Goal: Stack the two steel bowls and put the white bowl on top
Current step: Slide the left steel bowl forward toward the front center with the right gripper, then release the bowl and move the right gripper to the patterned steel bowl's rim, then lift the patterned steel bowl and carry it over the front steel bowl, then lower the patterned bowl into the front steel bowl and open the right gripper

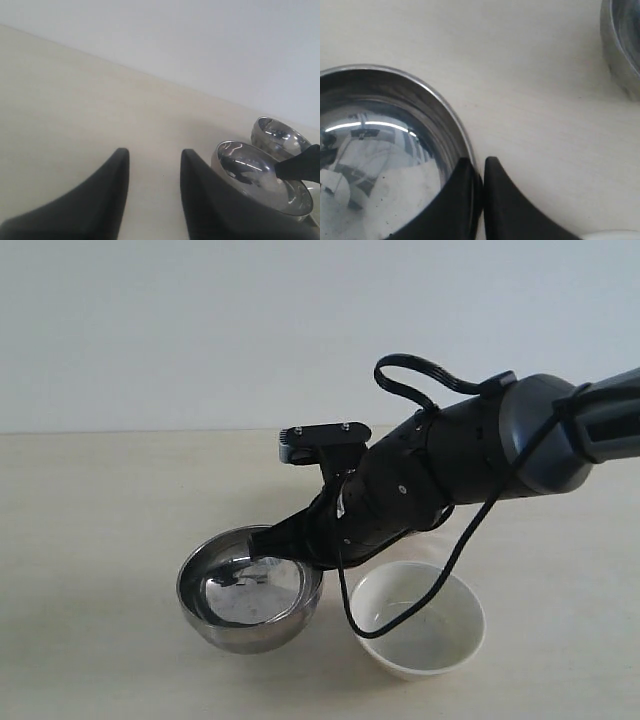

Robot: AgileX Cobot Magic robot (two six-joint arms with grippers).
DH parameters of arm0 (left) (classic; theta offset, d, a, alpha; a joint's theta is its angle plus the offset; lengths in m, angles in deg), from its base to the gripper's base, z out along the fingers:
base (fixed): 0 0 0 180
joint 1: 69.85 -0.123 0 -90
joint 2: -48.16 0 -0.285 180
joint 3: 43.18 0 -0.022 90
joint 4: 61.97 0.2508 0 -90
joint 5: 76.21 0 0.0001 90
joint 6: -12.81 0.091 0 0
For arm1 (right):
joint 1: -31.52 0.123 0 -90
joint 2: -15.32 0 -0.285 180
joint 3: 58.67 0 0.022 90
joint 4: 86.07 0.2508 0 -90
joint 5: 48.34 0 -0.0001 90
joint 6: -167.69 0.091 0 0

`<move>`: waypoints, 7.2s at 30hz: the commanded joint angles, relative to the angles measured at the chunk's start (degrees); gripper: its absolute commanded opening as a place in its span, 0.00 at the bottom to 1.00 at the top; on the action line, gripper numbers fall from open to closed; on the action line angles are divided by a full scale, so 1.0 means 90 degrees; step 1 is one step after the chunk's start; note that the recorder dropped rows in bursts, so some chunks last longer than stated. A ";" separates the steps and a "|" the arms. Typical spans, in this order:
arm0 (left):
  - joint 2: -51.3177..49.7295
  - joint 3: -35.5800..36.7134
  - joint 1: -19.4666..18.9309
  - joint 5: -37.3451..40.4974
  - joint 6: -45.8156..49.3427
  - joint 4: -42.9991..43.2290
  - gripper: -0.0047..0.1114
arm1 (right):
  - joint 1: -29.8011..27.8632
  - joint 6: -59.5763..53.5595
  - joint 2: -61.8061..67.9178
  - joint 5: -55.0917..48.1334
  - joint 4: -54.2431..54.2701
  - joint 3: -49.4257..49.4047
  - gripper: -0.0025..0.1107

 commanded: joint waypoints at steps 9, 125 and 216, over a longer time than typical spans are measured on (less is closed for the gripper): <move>0.0021 0.0025 -0.0018 -0.0021 0.0008 -0.0021 0.32 | -0.0027 -0.0029 0.0180 0.0242 -0.0131 0.0004 0.02; 0.0021 0.0025 -0.0018 -0.0021 0.0008 -0.0021 0.32 | -0.0078 -0.1167 -0.0209 -0.1529 0.1064 0.1114 0.02; 0.0021 0.0025 -0.0018 -0.0021 0.0008 -0.0021 0.32 | 0.0291 -0.1932 -0.0488 -0.1508 0.1657 0.1103 0.02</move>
